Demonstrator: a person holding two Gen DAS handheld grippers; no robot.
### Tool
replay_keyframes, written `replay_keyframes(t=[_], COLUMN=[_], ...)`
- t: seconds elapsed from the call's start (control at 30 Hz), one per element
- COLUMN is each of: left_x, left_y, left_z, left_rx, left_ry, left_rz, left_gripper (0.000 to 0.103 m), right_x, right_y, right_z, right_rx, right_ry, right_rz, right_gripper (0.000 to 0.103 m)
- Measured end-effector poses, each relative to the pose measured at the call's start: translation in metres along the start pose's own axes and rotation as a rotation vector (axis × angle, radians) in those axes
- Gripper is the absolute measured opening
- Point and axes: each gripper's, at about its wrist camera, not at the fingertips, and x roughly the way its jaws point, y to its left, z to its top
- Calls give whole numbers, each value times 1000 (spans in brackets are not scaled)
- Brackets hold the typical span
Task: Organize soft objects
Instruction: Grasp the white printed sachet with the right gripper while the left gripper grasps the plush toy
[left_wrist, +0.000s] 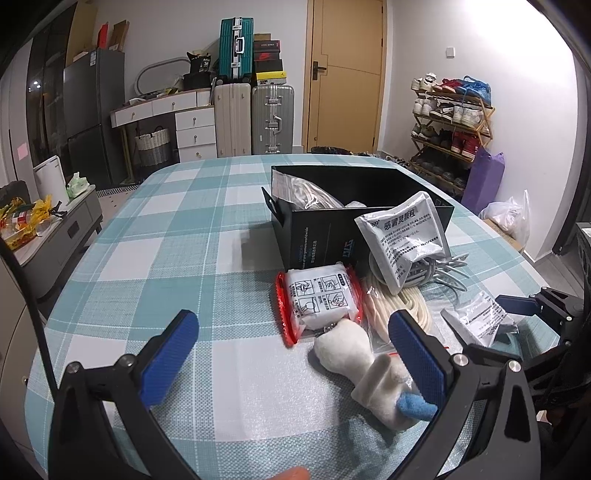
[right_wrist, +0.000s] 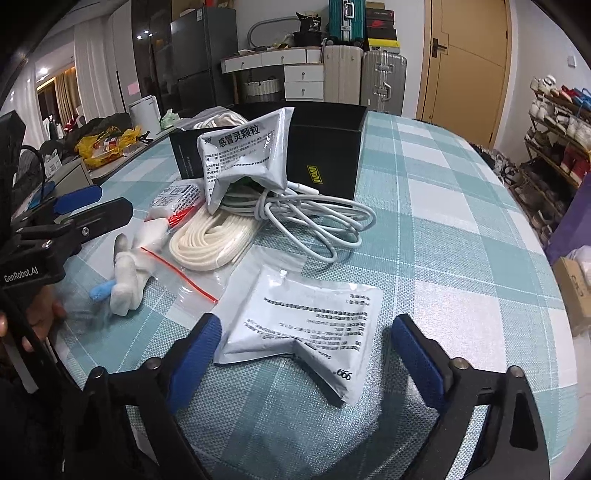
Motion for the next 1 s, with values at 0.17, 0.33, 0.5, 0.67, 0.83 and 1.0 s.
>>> replay_keyframes(t=[0.17, 0.33, 0.5, 0.67, 0.83, 1.0], left_x=[0, 0, 0, 1, -3, -11], left_y=[0, 0, 0, 0, 1, -4], left_z=[0, 0, 0, 0, 1, -3], left_rx=[0, -1, 0, 1, -4, -10], left_ry=[0, 0, 0, 6, 28, 60], left_rz=[0, 0, -1, -3, -26, -91], left_gripper=[103, 103, 103, 103, 103, 103], right_x=[-2, -4, -5, -10, -13, -25], right_y=[2, 6, 6, 5, 5, 6], right_z=[-1, -1, -2, -1, 0, 2], right_rx=[-10, -29, -34, -27, -24, -22], right_ry=[-9, -14, -25, -50, -70, -134], right_rz=[8, 28, 37, 59, 77, 92], right_gripper=[74, 63, 56, 51, 51, 51])
